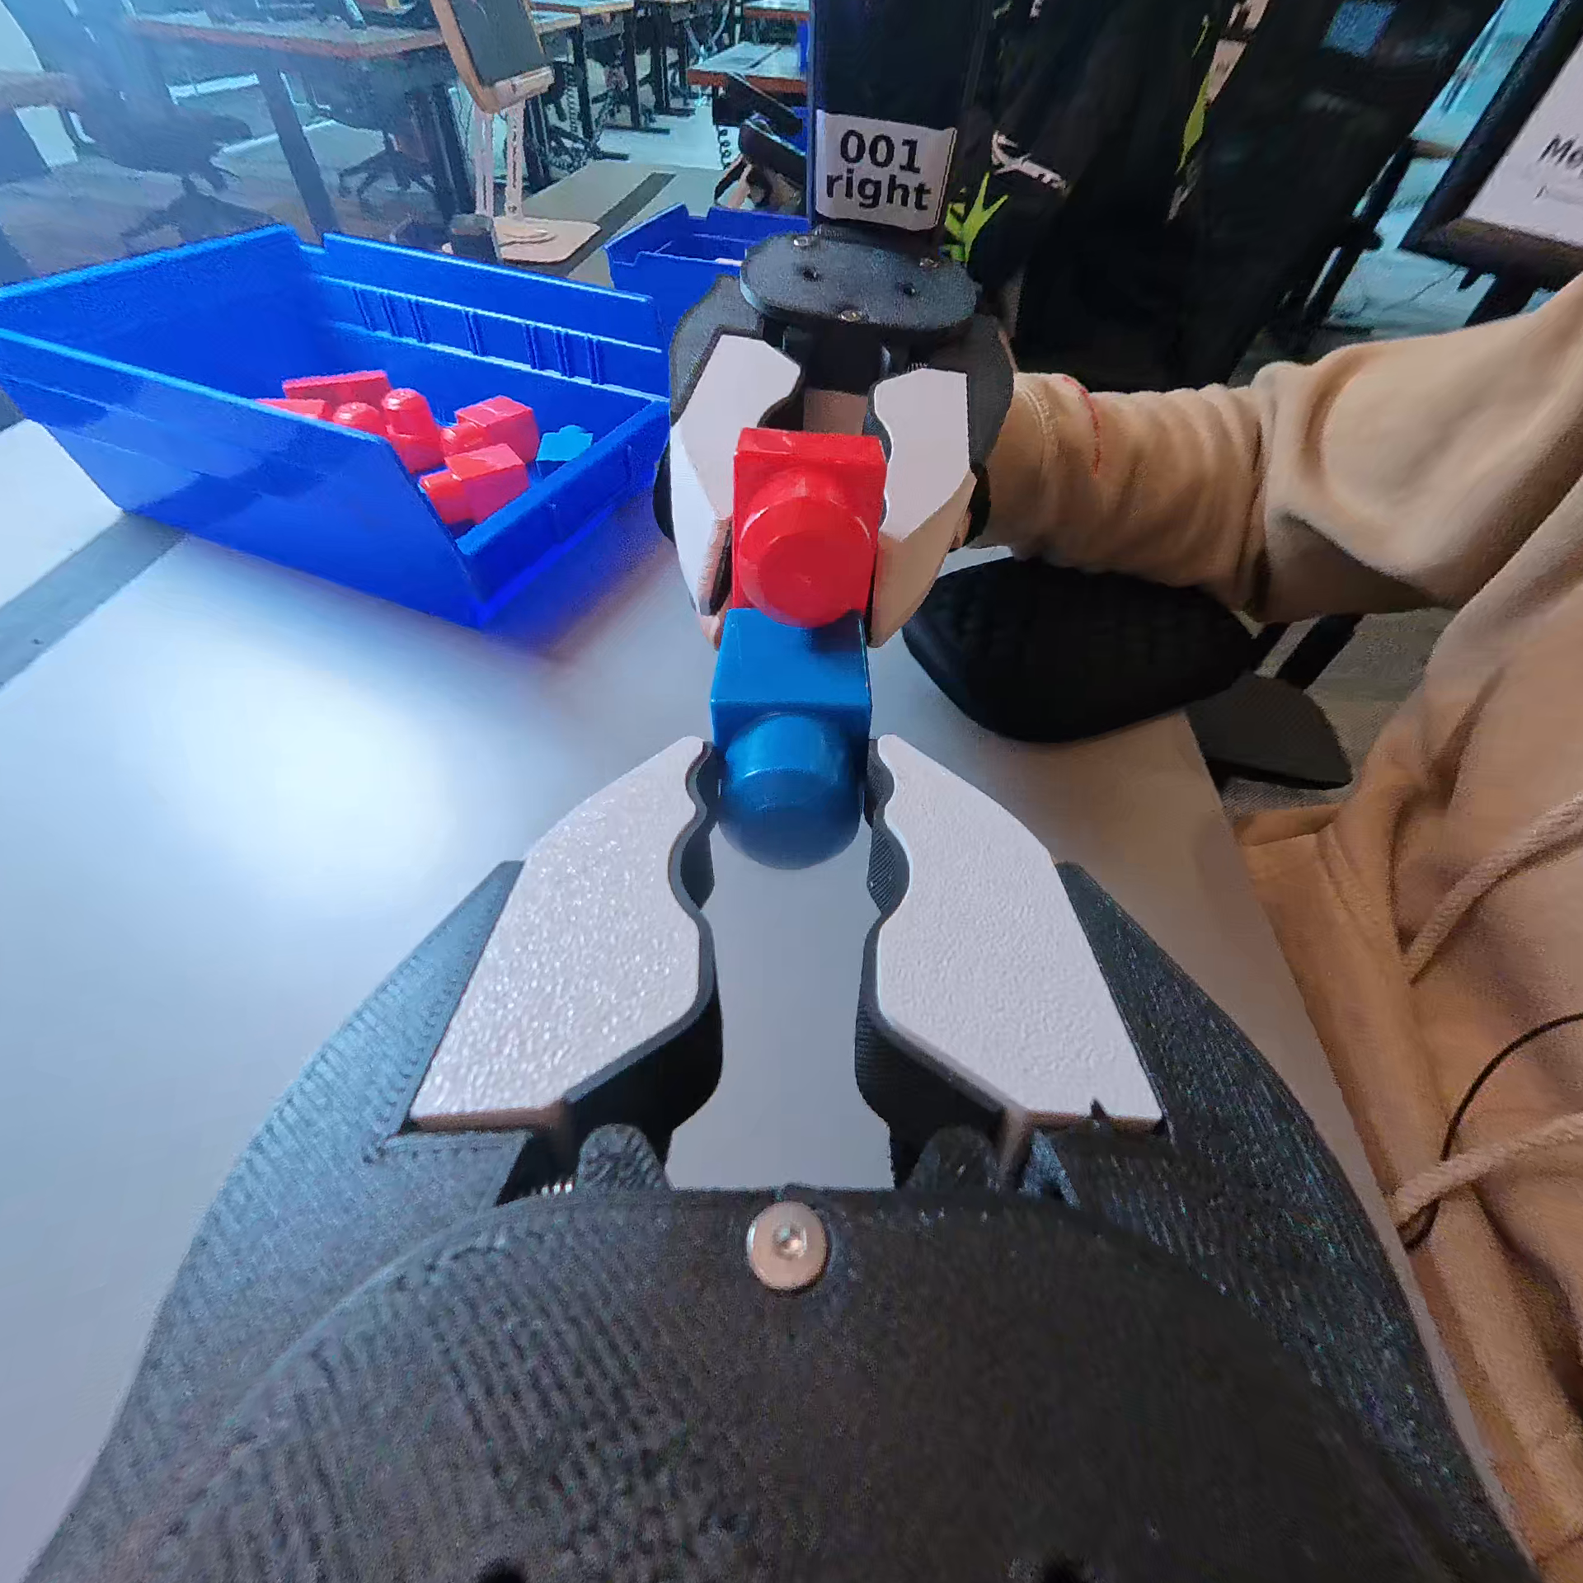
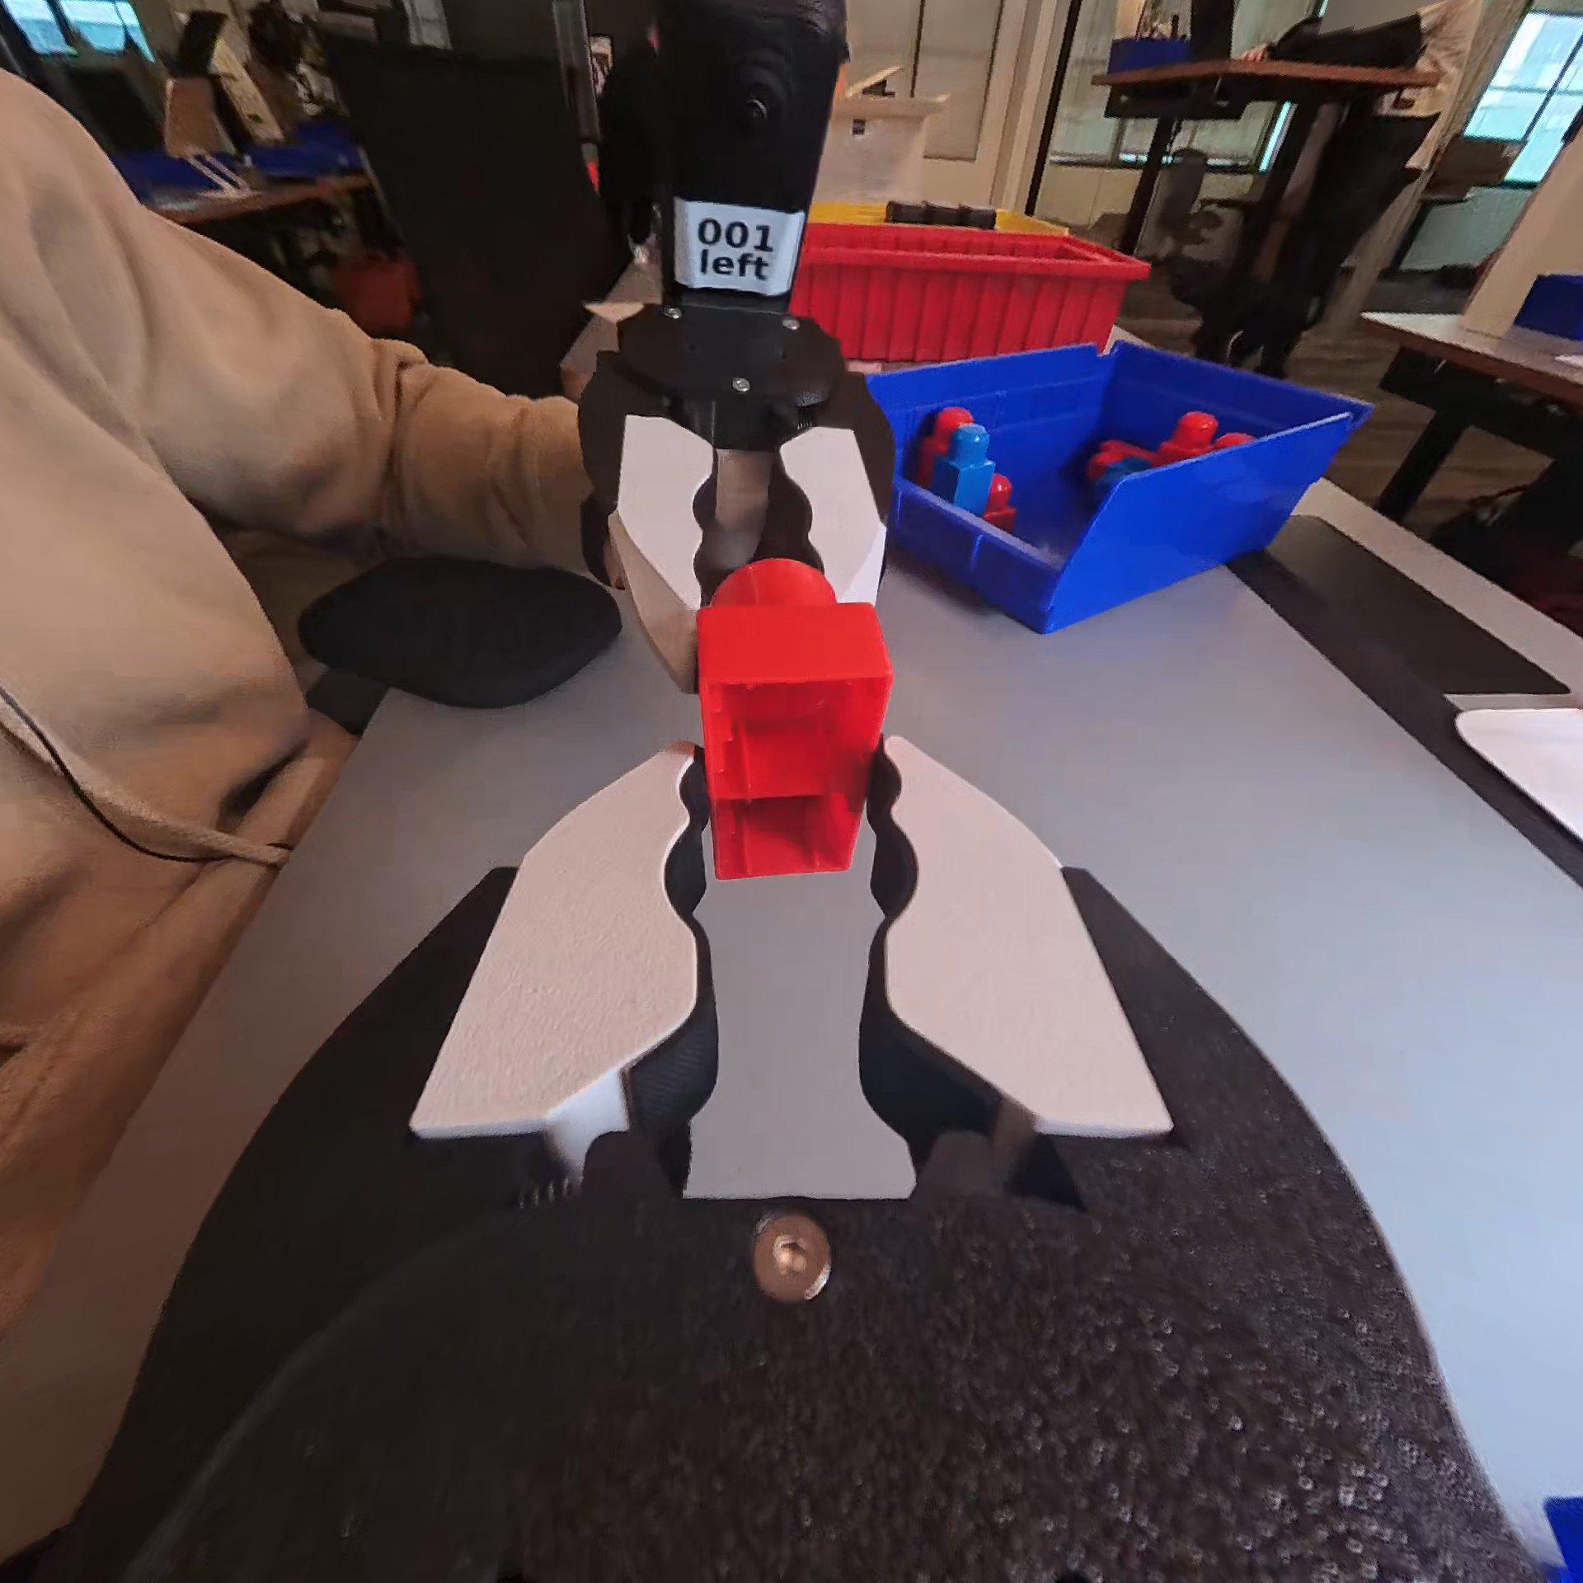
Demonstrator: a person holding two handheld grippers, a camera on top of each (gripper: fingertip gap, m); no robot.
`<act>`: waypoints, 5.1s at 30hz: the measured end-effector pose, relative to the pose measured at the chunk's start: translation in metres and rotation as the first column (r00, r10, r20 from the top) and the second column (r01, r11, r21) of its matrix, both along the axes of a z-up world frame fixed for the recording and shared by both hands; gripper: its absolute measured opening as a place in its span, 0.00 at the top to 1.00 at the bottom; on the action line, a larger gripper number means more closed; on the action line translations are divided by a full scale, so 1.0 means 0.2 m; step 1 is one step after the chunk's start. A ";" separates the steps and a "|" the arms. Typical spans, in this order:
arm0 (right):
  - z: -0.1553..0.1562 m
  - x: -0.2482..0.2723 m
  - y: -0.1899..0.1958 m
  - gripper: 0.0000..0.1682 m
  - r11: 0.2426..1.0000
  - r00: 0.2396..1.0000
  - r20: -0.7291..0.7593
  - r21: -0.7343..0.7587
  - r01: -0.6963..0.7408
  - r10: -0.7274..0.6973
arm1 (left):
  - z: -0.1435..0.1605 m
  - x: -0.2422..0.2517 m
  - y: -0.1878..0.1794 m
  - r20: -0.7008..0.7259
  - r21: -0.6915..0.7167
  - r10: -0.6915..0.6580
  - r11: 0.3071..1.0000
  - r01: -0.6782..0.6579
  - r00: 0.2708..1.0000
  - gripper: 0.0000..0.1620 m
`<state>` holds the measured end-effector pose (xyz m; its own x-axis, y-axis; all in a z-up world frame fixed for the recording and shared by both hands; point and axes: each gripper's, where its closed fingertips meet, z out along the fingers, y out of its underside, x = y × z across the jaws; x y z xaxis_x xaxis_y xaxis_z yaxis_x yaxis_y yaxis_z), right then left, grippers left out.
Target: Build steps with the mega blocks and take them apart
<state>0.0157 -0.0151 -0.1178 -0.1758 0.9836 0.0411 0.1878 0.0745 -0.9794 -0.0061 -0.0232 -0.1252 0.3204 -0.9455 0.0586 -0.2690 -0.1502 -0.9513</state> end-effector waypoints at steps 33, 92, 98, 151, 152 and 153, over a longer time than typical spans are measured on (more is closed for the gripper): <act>0.20 0.17 0.99 0.70 0.882 0.885 0.039 0.116 0.457 -0.463 | -0.32 -0.14 0.21 0.008 -0.101 0.178 0.979 -0.176 0.984 0.80; -0.10 0.33 0.69 0.73 0.722 0.696 0.193 0.195 0.663 -0.691 | -0.39 -1.91 0.43 -0.984 0.037 0.103 0.916 -0.400 0.145 0.78; -0.05 0.24 0.58 0.73 0.807 0.796 0.132 0.091 0.583 -0.590 | -0.02 -1.53 0.51 -0.789 0.233 0.357 0.927 -0.293 0.501 0.78; 0.24 0.44 1.51 0.70 0.636 0.642 -0.018 -0.166 0.754 -0.766 | -0.27 -0.21 0.01 0.043 0.016 0.098 0.995 -0.098 0.994 0.78; 0.26 0.35 1.36 0.70 0.720 0.724 -0.027 -0.134 0.680 -0.689 | -0.27 -0.21 0.01 0.049 0.012 0.098 0.995 -0.099 0.994 0.78; 0.26 0.26 1.19 0.71 0.803 0.805 -0.023 -0.094 0.588 -0.593 | -0.27 -0.21 0.01 0.053 0.011 0.102 0.995 -0.103 0.993 0.78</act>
<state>0.0673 0.2232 -0.0667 0.4401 0.8967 -0.0474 0.1222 -0.1121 -0.9862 -0.0483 -0.0211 -0.1785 0.4127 -0.9085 0.0649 -0.2030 -0.1612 -0.9658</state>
